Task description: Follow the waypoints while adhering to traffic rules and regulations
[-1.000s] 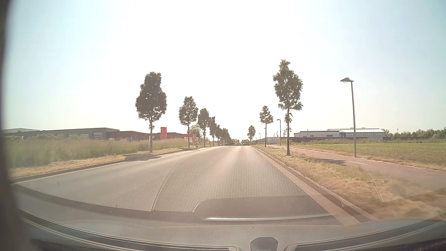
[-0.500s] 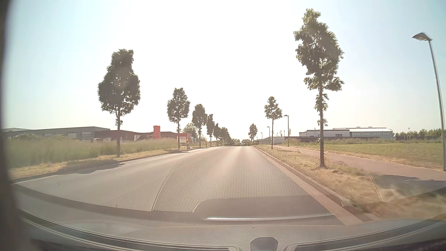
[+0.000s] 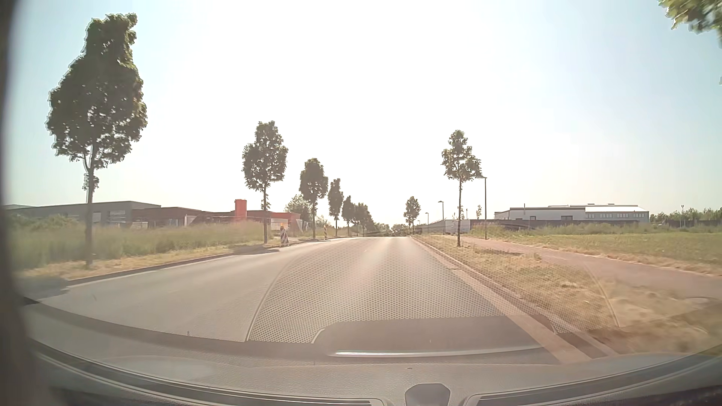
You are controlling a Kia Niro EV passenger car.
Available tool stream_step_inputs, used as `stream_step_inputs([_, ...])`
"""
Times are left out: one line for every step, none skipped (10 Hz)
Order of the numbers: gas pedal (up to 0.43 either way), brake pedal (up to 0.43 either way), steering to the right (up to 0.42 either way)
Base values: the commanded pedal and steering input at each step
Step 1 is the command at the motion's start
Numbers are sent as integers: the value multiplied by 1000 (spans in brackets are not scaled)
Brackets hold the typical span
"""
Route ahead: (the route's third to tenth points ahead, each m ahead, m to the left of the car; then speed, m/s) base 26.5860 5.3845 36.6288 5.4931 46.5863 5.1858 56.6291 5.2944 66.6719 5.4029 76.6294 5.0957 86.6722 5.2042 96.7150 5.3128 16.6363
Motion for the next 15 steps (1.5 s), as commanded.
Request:
stream_step_inputs([197, 6, 2])
stream_step_inputs([197, 6, 2])
stream_step_inputs([197, 6, 2])
stream_step_inputs([197, 6, 2])
stream_step_inputs([197, 6, 2])
stream_step_inputs([197, 6, 2])
stream_step_inputs([177, 6, 2])
stream_step_inputs([177, 6, 2])
stream_step_inputs([177, 6, 2])
stream_step_inputs([177, 6, 2])
stream_step_inputs([177, 6, 2])
stream_step_inputs([177, 6, 2])
stream_step_inputs([177, 6, 2])
stream_step_inputs([177, 6, 2])
stream_step_inputs([177, 6, 2])
